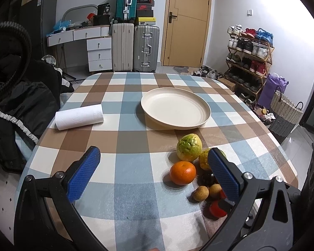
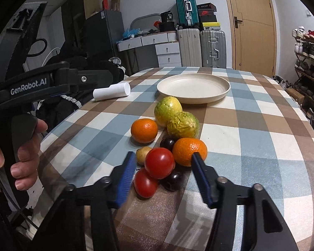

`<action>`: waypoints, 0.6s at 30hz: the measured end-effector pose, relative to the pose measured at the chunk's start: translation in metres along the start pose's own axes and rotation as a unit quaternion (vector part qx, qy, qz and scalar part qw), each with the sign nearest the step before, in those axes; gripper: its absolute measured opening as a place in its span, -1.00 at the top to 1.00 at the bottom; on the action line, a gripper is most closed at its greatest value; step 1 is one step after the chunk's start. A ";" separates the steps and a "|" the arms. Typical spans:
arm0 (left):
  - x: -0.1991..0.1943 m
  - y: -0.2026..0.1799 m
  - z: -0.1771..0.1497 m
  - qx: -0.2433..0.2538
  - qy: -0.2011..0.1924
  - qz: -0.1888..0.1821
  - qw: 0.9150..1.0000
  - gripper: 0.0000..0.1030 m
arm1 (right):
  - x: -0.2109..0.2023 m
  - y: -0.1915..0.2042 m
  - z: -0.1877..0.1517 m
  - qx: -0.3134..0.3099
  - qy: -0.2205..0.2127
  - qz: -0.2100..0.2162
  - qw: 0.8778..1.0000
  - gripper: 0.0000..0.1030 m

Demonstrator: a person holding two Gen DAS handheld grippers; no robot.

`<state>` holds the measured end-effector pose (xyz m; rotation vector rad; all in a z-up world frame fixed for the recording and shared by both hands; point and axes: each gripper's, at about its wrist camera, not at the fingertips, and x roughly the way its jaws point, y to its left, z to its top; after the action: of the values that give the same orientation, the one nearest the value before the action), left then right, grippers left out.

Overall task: Organize fruits
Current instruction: 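Move the right tool down to the fruits and close on a red tomato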

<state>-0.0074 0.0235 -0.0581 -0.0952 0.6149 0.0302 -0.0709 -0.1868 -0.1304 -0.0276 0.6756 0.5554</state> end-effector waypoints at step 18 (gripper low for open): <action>0.005 0.005 -0.024 0.006 0.031 -0.043 0.999 -0.99 | -0.008 -0.004 -0.001 0.013 -0.021 0.023 0.999 0.43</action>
<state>-0.0173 0.0261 -0.0803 -0.1112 0.6721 -0.0589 -0.0747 -0.1938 -0.1269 0.0239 0.6445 0.5901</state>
